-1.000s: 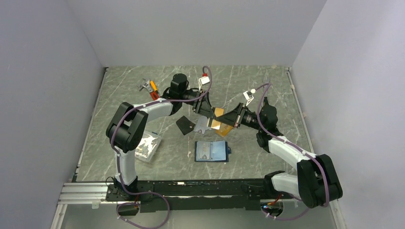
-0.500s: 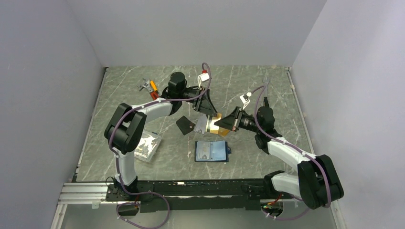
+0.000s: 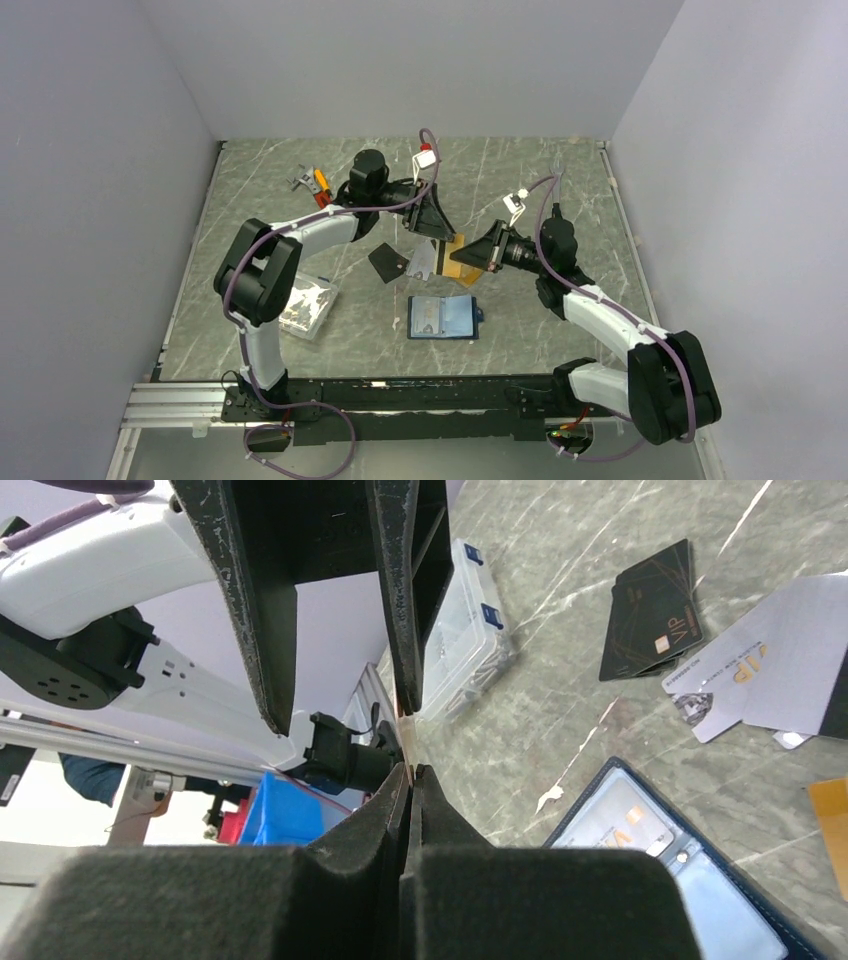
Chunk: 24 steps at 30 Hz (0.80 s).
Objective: Put the credit cards into the card holder
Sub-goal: Pick up the credit card from the storage box.
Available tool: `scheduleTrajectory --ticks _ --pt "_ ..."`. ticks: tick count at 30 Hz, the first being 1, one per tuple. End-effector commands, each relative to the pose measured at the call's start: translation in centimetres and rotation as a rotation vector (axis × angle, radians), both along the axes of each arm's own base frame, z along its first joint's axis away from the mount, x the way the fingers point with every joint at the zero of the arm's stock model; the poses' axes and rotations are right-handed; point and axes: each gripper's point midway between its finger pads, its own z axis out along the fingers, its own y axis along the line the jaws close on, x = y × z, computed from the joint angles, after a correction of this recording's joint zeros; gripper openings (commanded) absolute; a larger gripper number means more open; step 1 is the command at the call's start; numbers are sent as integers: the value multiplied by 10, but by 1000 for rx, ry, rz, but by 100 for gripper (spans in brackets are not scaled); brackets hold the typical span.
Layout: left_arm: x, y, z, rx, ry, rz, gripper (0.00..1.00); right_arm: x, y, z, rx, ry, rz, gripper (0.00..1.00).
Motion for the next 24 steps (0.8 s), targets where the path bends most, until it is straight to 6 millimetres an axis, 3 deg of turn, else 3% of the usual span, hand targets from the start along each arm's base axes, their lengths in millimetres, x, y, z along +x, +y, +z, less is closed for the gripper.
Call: scheduleTrajectory --ticks 1,6,10,16,19,24 --pt "-13 10 35 -59 -107 -34 44 23 -19 15 -36 -67 -92 0" --pt "-14 11 33 -46 -103 -39 43 35 -34 20 -39 -75 -134 0" --pt "-12 10 26 -24 -100 -29 43 37 -34 32 -21 -98 -118 0" --pt "17 12 1 55 -83 75 42 25 -33 45 -29 -118 -80 0" --pt "29 20 -3 63 -76 114 41 18 -36 36 -62 -91 -82 0" --pt "24 24 -17 142 -181 137 42 6 -45 2 -158 12 -124 0"
